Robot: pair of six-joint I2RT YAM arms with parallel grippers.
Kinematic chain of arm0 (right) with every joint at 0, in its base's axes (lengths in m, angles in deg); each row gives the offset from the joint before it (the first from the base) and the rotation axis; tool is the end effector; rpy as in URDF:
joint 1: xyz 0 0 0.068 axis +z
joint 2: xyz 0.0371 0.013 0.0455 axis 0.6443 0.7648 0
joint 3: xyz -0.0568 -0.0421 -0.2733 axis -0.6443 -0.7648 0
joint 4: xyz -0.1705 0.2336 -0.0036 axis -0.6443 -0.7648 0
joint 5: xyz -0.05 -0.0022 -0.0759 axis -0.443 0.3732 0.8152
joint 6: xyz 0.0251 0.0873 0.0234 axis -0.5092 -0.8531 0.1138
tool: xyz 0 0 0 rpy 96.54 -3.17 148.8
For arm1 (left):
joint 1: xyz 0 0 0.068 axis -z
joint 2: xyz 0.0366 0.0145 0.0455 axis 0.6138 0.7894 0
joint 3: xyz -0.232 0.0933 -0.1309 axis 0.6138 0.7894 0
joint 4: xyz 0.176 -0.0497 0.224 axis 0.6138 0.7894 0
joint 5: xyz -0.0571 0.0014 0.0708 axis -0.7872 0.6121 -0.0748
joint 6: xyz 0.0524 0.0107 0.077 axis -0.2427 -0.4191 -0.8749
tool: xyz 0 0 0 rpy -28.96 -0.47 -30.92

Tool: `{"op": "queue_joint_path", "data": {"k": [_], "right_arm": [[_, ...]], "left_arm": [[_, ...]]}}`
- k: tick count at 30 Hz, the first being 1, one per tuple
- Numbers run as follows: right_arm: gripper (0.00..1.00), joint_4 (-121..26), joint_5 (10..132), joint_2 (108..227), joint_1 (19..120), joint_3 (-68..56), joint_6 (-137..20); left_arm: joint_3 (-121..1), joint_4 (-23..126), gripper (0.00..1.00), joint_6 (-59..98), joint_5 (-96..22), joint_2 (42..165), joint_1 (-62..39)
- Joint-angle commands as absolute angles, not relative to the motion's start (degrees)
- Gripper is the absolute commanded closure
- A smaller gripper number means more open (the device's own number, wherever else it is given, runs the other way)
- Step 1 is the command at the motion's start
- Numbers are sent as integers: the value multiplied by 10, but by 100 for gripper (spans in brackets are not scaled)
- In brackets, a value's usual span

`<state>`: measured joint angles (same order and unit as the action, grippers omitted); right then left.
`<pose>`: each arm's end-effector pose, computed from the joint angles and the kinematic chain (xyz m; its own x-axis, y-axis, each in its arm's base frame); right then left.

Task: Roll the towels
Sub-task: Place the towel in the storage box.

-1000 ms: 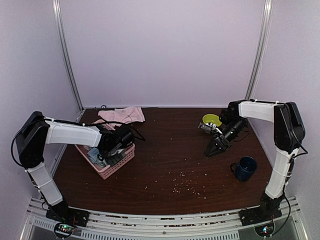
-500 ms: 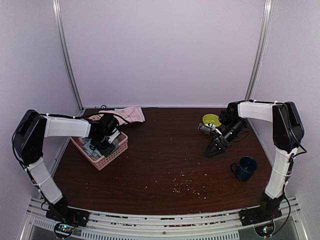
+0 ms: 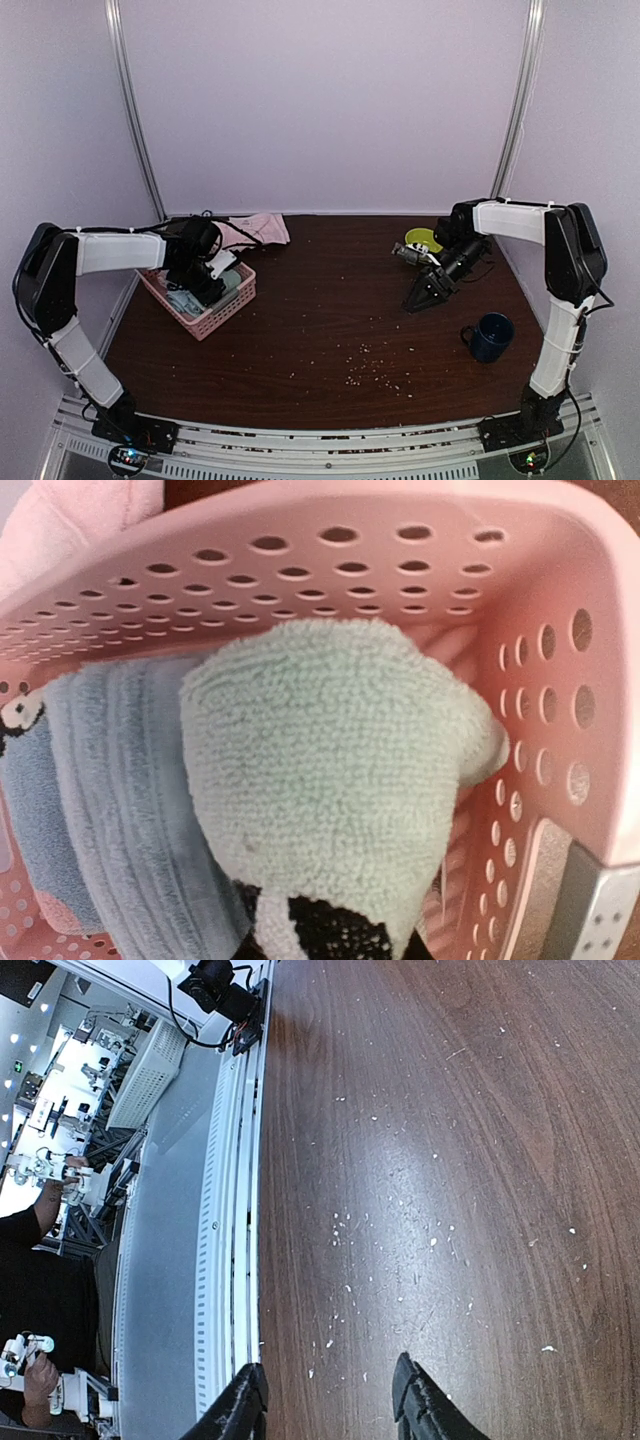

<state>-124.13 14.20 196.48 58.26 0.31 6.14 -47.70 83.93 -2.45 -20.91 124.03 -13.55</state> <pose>0.3141 0.1832 0.1894 -0.5587 -0.5681 -0.6042 -0.7338 -0.0008 0.6794 0.3401 -0.1411 0.1302 -0.7542 0.5366 -0.3784 0.5019 0.8427 0.1946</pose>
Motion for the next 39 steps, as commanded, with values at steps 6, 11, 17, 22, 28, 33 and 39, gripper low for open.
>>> {"op": "queue_joint_path", "data": {"k": [6, 11, 17, 22, 28, 33, 39], "right_arm": [[55, -1247, 135, 1966, 588, 1, 62], [55, -1245, 135, 1950, 599, 16, 71], [59, -958, 292, 1867, 704, 19, -153], [59, -770, 429, 1843, 805, -11, -198], [59, -774, 453, 1933, 858, 103, -178], [60, -726, 432, 1930, 859, 76, -203], [59, -717, 426, 1915, 859, 29, -208]], "left_arm": [[-514, 841, 100, -50, -227, 1260, -167], [-506, 813, 100, -44, -152, 1289, -167], [-464, 752, 100, -53, -71, 1283, -168], [-420, 679, 100, -74, -2, 1277, -168], [-411, 635, 100, -107, 51, 1306, -168], [-417, 595, 100, -139, 84, 1327, -168], [-402, 540, 100, -145, 131, 1320, -169]]}}
